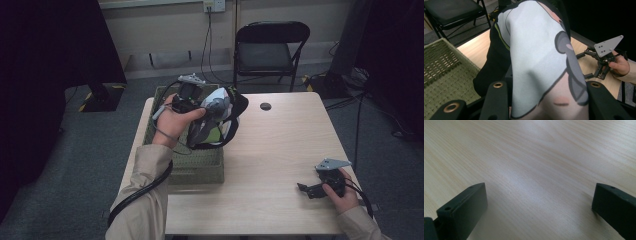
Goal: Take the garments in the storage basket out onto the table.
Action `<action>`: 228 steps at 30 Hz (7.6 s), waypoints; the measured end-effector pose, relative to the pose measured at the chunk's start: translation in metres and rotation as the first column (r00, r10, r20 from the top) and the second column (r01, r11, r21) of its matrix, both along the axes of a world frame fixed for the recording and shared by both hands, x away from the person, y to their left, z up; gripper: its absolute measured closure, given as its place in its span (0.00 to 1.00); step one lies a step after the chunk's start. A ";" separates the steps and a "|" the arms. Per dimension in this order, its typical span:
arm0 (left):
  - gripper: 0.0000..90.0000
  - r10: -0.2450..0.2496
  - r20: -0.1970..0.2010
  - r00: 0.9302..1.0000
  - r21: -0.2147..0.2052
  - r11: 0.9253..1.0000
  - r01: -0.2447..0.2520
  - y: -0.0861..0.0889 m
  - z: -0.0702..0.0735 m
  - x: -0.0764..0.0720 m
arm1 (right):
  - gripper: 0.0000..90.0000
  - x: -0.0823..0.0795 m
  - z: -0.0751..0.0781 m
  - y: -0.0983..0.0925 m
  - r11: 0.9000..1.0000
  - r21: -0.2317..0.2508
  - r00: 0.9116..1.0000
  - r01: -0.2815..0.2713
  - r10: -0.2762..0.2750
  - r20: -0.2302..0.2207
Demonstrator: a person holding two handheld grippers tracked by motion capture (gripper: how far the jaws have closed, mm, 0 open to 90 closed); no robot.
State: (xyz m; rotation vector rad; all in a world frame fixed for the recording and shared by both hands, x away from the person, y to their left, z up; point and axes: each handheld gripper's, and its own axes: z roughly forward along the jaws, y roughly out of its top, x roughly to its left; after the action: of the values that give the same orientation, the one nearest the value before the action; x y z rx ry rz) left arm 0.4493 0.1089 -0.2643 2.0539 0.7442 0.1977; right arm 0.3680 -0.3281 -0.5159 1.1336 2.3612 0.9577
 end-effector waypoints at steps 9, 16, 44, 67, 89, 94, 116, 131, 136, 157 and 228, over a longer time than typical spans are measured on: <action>0.64 -0.040 0.005 0.999 -0.024 0.999 0.040 -0.020 0.002 0.001 | 0.00 0.000 0.000 0.000 1.000 0.000 1.000 0.000 0.000 0.000; 0.64 -0.071 0.005 0.997 -0.033 0.997 0.071 -0.036 0.001 0.001 | 0.00 0.000 0.000 0.000 1.000 0.000 1.000 -0.001 0.001 0.000; 0.64 -0.181 -0.012 0.983 -0.109 0.978 0.179 -0.095 -0.018 -0.001 | 0.00 0.000 0.000 0.000 1.000 0.000 1.000 0.000 0.000 0.001; 0.64 -0.208 -0.006 0.978 -0.127 0.970 0.206 -0.129 -0.042 -0.004 | 0.00 0.000 0.000 0.000 1.000 0.000 1.000 -0.001 0.001 0.001; 0.63 -0.222 -0.027 0.975 -0.108 0.970 0.218 -0.154 -0.074 -0.005 | 0.00 0.000 0.000 0.000 1.000 0.000 1.000 -0.001 0.001 0.002; 0.63 -0.214 -0.035 0.976 -0.099 0.973 0.210 -0.159 -0.084 -0.005 | 0.00 0.000 0.000 0.000 1.000 0.000 1.000 -0.001 0.001 0.001; 0.63 -0.163 -0.096 0.982 -0.043 0.986 0.159 -0.179 -0.124 0.003 | 0.00 0.000 0.000 0.000 1.000 0.000 1.000 0.000 0.000 0.000; 0.64 -0.111 -0.083 0.990 -0.025 0.994 0.109 -0.191 -0.139 0.003 | 0.00 0.000 0.000 0.000 1.000 0.000 1.000 0.000 0.000 0.000; 0.64 -0.108 -0.084 0.991 -0.026 0.994 0.106 -0.196 -0.143 0.002 | 0.00 0.000 0.000 0.000 1.000 0.000 1.000 0.000 0.000 0.000; 0.63 -0.071 -0.083 0.994 0.005 0.997 0.072 -0.205 -0.173 0.005 | 0.00 0.000 0.000 0.000 1.000 0.000 1.000 -0.001 0.001 0.001; 0.03 -0.055 -0.162 0.985 -0.045 0.998 0.048 -0.189 -0.184 -0.002 | 0.00 0.000 0.000 0.000 1.000 -0.001 1.000 -0.002 0.002 0.001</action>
State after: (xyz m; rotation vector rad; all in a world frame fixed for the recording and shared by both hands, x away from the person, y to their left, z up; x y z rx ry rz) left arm 0.4468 -0.0803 -0.4486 2.0649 0.7872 -0.0157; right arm 0.3682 -0.3282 -0.5159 1.1309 2.3618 0.9578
